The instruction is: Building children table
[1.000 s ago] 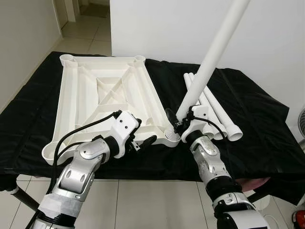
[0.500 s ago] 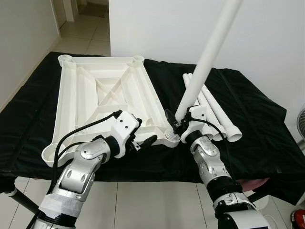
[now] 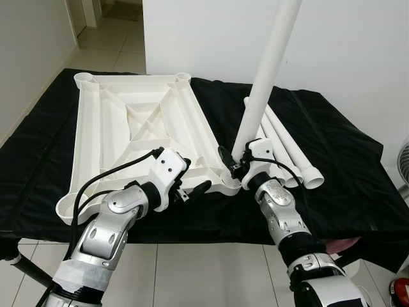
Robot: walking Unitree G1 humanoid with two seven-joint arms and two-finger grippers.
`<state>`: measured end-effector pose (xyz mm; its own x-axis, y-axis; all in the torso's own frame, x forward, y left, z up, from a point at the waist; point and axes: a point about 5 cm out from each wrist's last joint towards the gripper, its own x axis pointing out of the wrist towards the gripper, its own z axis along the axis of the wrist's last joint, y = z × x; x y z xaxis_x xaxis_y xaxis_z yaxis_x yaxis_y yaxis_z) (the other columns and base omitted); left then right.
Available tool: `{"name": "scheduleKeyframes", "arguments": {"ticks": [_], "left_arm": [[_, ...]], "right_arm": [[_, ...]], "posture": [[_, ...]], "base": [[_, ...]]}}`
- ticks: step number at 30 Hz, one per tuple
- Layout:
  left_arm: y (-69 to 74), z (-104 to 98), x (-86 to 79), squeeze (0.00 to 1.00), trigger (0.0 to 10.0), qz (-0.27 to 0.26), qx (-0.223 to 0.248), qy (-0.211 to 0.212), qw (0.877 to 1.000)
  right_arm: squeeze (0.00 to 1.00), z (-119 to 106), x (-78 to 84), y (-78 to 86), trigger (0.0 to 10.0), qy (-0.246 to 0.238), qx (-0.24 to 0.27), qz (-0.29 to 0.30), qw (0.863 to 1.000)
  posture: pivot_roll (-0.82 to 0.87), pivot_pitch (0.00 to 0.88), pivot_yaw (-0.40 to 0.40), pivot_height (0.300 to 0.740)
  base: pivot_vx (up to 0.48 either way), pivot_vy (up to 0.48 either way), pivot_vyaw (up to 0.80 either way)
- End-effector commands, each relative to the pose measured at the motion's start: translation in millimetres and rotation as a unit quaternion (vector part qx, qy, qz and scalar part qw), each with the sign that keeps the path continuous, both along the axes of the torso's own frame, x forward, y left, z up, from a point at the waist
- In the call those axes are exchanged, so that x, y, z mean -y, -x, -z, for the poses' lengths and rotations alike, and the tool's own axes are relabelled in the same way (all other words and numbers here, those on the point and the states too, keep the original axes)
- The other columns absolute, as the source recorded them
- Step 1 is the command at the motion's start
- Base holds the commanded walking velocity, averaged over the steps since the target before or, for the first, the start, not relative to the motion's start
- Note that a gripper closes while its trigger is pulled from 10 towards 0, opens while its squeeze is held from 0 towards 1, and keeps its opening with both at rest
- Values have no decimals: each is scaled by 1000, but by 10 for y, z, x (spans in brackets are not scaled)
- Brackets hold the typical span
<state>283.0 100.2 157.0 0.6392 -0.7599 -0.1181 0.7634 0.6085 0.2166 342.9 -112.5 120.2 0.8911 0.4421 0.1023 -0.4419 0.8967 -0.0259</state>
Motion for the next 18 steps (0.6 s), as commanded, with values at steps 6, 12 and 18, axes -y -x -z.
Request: {"name": "scheduleKeyframes", "arguments": {"ticks": [6, 12, 18], "left_arm": [[-25, -56, -3, 0, 10000, -24, 15, 5, 1000], [-28, -60, 4, 0, 10000, -22, 16, 4, 1000], [-28, -59, 8, 0, 10000, -21, 15, 5, 1000]], "right_arm": [[0, 504, 76, 154, 10000, 7, -117, 46, 992], [0, 508, 71, 153, 10000, 7, -117, 47, 992], [0, 506, 79, 158, 10000, 10, -112, 55, 992]], "posture": [[-3, 0, -72, 740], [-7, 0, -69, 740], [-6, 0, -70, 740]], "base": [[0, 0, 0], [0, 0, 0], [0, 0, 0]]}}
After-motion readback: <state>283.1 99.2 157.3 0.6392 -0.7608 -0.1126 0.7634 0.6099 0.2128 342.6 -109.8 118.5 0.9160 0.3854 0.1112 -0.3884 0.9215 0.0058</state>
